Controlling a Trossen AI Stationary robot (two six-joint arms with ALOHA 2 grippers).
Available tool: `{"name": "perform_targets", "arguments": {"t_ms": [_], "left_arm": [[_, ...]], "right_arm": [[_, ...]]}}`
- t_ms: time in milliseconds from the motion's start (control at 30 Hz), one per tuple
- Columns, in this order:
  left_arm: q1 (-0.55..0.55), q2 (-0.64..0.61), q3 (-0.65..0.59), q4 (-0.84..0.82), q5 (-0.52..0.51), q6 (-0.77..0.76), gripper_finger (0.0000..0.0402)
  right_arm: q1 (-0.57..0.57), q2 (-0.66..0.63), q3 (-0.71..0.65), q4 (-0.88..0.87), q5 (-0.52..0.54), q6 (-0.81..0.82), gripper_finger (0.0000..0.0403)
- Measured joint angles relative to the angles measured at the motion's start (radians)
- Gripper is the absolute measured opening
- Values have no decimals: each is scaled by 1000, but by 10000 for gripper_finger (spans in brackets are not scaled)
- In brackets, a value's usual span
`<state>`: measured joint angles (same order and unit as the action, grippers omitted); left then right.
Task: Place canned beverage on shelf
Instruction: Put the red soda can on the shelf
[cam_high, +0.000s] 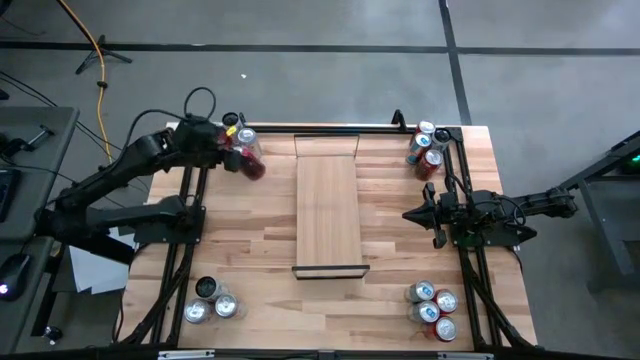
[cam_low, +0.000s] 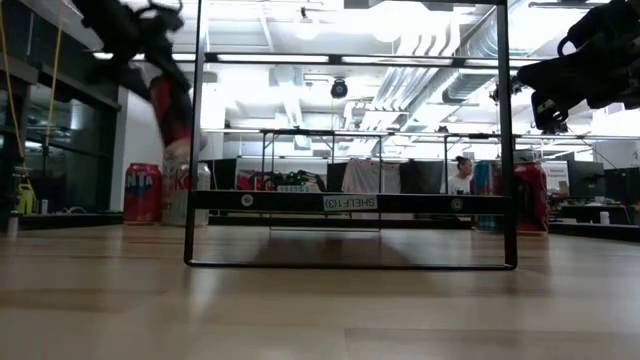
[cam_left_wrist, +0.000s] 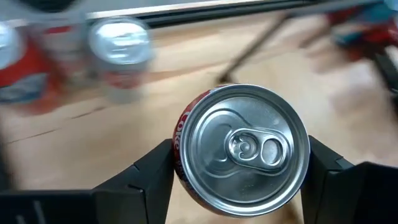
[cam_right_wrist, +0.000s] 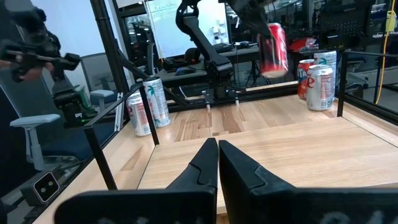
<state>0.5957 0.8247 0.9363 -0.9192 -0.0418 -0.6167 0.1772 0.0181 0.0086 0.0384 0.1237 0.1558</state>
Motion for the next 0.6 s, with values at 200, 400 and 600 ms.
{"name": "perform_targets", "arguments": {"t_ms": [200, 400, 600], "left_arm": [[-153, 155, 106, 72, -55, 24, 198], [-225, 426, 282, 108, -111, 264, 198], [-246, 608, 341, 189, -115, 624, 202]], "right_arm": [[0, 0, 0, 0, 0, 0, 0], [0, 0, 0, 0, 0, 0, 0], [0, 0, 0, 0, 0, 0, 0]]}}
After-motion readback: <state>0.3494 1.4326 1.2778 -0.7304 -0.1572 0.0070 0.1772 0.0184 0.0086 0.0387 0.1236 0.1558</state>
